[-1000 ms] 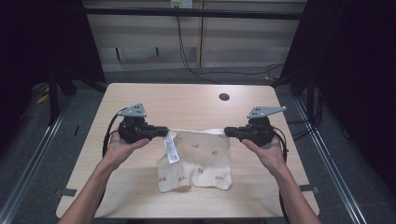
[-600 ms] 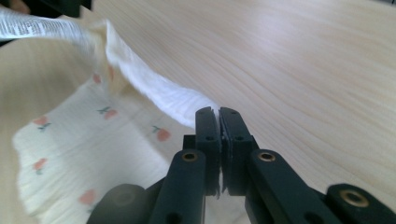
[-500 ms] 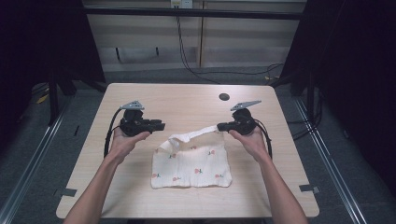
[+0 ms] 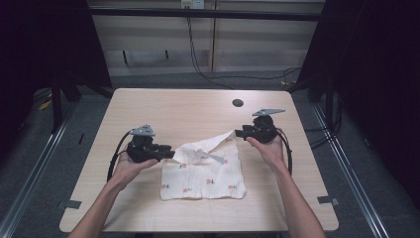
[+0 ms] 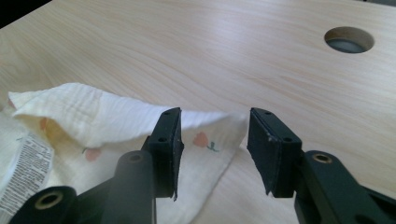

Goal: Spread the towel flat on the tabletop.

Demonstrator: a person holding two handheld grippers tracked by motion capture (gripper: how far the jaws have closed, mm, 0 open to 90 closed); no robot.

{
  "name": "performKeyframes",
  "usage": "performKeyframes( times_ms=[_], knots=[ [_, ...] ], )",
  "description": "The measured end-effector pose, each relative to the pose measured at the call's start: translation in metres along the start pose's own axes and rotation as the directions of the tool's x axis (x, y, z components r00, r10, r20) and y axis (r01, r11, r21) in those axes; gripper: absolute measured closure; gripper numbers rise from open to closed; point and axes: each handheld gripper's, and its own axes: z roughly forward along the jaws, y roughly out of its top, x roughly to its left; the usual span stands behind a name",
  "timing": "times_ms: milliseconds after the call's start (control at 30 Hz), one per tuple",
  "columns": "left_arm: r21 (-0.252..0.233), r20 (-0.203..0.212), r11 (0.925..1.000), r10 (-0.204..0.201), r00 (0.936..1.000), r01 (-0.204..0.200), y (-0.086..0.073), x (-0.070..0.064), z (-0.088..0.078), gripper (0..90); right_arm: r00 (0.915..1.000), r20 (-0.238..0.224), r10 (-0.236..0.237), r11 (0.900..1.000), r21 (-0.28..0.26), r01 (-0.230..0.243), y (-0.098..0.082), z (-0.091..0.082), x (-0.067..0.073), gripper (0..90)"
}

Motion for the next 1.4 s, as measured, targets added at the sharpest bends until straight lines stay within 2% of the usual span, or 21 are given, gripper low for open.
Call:
performKeyframes(
  times_ms=[167, 200, 300, 400, 467, 567, 700, 733, 800, 867, 933, 1033, 1067, 1133, 1167, 1200, 1233, 1267, 1300, 1333, 1400],
  knots=[
    [0.028, 0.027, 0.9996, 0.005, 0.9996, -0.006, -0.013, -0.008, 0.005, 68.5, 0.9988, -0.028, -0.039, 0.998, 0.044, 0.041, -0.018, -0.013, 0.007, 56.4],
    [0.044, 0.031, 0.9990, 0.007, 0.9995, -0.008, -0.015, -0.010, 0.008, 69.6, 0.9971, -0.062, -0.043, 0.997, 0.059, 0.047, -0.029, -0.014, 0.012, 58.6],
    [0.089, 0.052, 0.9957, 0.020, 0.9984, -0.024, -0.021, -0.016, 0.021, 70.3, 0.9939, -0.094, -0.057, 0.995, 0.077, 0.065, -0.039, -0.012, 0.020, 59.8],
    [0.120, 0.053, 0.9921, 0.028, 0.9982, -0.035, -0.026, -0.018, 0.030, 69.4, 0.9850, -0.146, -0.092, 0.987, 0.116, 0.110, -0.052, -0.006, 0.034, 59.0],
    [0.127, 0.053, 0.9912, 0.031, 0.9981, -0.038, -0.028, -0.020, 0.034, 69.1, 0.9817, -0.146, -0.123, 0.979, 0.144, 0.144, -0.059, -0.004, 0.041, 58.7],
    [0.163, 0.060, 0.9848, 0.051, 0.9969, -0.060, -0.032, -0.023, 0.040, 69.5, 0.9773, -0.169, -0.129, 0.976, 0.151, 0.155, -0.067, -0.003, 0.046, 58.3],
    [0.148, 0.037, 0.9855, 0.079, 0.9962, -0.084, -0.036, -0.028, 0.040, 73.1, 0.9735, -0.163, -0.160, 0.967, 0.174, 0.188, -0.075, 0.001, 0.052, 60.3],
    [0.152, 0.027, 0.9835, 0.095, 0.9951, -0.098, -0.036, -0.030, 0.040, 75.3, 0.9701, -0.163, -0.180, 0.965, 0.164, 0.206, -0.076, 0.001, 0.053, 63.4],
    [0.154, 0.036, 0.9818, 0.107, 0.9936, -0.111, -0.037, -0.033, 0.041, 80.9, 0.9713, -0.165, -0.172, 0.964, 0.176, 0.200, -0.077, -0.001, 0.053, 71.0],
    [0.164, 0.018, 0.9791, 0.118, 0.9928, -0.119, -0.037, -0.036, 0.040, 85.0, 0.9668, -0.171, -0.190, 0.961, 0.168, 0.219, -0.080, -0.004, 0.053, 78.9],
    [0.176, 0.027, 0.9770, 0.117, 0.9928, -0.120, -0.037, -0.037, 0.039, 86.1, 0.9671, -0.169, -0.190, 0.960, 0.172, 0.219, -0.085, -0.010, 0.054, 85.1],
    [0.171, 0.057, 0.9793, 0.100, 0.9933, -0.109, -0.041, -0.038, 0.036, 82.9, 0.9655, -0.176, -0.192, 0.957, 0.184, 0.224, -0.091, -0.020, 0.055, 86.3],
    [0.175, 0.054, 0.9778, 0.107, 0.9928, -0.115, -0.042, -0.041, 0.034, 82.3, 0.9667, -0.183, -0.179, 0.959, 0.186, 0.213, -0.094, -0.024, 0.056, 86.3],
    [0.192, 0.069, 0.9724, 0.122, 0.9902, -0.133, -0.043, -0.048, 0.033, 81.9, 0.9661, -0.202, -0.161, 0.964, 0.176, 0.197, -0.100, -0.029, 0.057, 85.8],
    [0.203, 0.073, 0.9680, 0.134, 0.9882, -0.147, -0.043, -0.052, 0.032, 81.9, 0.9647, -0.207, -0.163, 0.963, 0.182, 0.202, -0.102, -0.032, 0.059, 85.8],
    [0.200, 0.091, 0.9678, 0.137, 0.9864, -0.153, -0.045, -0.056, 0.032, 81.9, 0.9643, -0.202, -0.171, 0.959, 0.189, 0.210, -0.103, -0.034, 0.060, 85.6],
    [0.215, 0.102, 0.9620, 0.149, 0.9836, -0.168, -0.045, -0.058, 0.031, 81.7, 0.9632, -0.202, -0.178, 0.959, 0.185, 0.216, -0.105, -0.036, 0.062, 85.2],
    [0.207, 0.115, 0.9655, 0.137, 0.9839, -0.158, -0.046, -0.062, 0.032, 80.5, 0.9618, -0.202, -0.185, 0.957, 0.185, 0.223, -0.106, -0.038, 0.063, 84.7],
    [0.227, 0.122, 0.9580, 0.151, 0.9811, -0.175, -0.045, -0.064, 0.031, 77.8, 0.9608, -0.207, -0.184, 0.956, 0.190, 0.224, -0.107, -0.040, 0.065, 83.4],
    [0.204, 0.131, 0.9666, 0.130, 0.9829, -0.155, -0.044, -0.067, 0.032, 76.9, 0.9616, -0.205, -0.182, 0.956, 0.190, 0.222, -0.108, -0.042, 0.067, 81.8],
    [0.193, 0.132, 0.9659, 0.148, 0.9801, -0.172, -0.035, -0.070, 0.033, 76.0, 0.9605, -0.206, -0.187, 0.957, 0.185, 0.226, -0.110, -0.043, 0.069, 80.7]
  ],
)
